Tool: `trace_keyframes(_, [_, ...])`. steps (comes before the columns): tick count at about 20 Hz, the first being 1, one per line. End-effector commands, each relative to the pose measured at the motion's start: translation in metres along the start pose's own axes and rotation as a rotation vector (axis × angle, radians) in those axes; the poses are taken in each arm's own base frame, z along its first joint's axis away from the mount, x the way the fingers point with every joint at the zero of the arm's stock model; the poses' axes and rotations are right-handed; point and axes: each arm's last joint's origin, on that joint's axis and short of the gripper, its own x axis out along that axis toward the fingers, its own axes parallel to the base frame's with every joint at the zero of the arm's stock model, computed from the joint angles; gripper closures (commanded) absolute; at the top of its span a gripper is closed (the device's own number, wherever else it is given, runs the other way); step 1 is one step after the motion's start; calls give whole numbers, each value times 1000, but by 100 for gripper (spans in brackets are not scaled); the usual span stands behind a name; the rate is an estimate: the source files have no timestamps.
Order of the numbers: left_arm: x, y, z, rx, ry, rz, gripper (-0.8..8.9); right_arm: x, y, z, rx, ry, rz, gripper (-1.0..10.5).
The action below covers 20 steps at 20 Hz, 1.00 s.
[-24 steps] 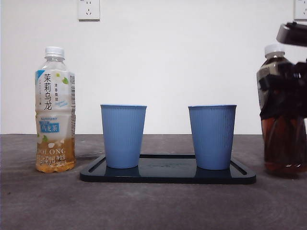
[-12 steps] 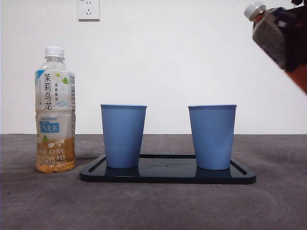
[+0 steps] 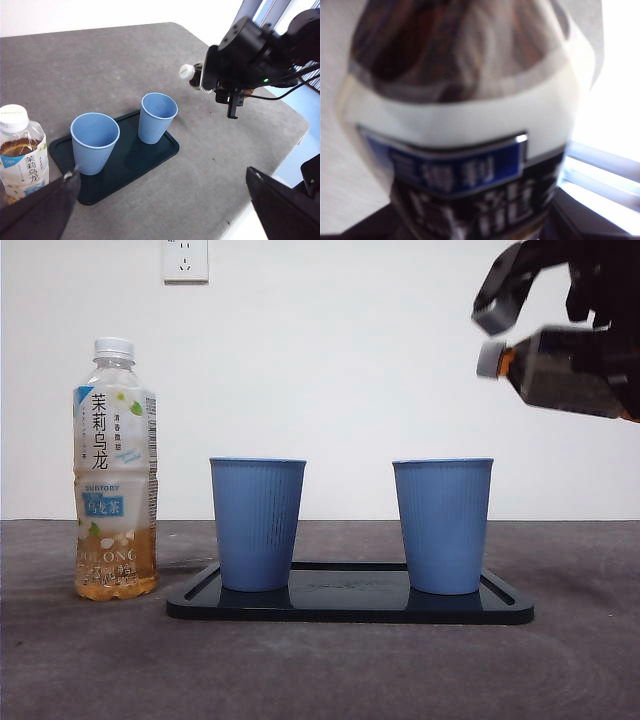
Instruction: Pour the drink into the cup
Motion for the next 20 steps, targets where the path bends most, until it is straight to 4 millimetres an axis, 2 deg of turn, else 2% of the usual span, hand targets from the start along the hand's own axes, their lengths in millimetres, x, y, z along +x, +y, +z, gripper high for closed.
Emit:
trace_keyframes(1, [-2,-2,5,28,-19,-5,287,-5,2,13,-70,4,-92,749])
trace_keyframes(9, [-2,-2,5,28,-17,-5,287,-7,27,33,-242,24,-211,749])
trace_keyframes(20, [-2,-2,4,26,-13,-5,287,-7,26,33,-260,44,-252,749])
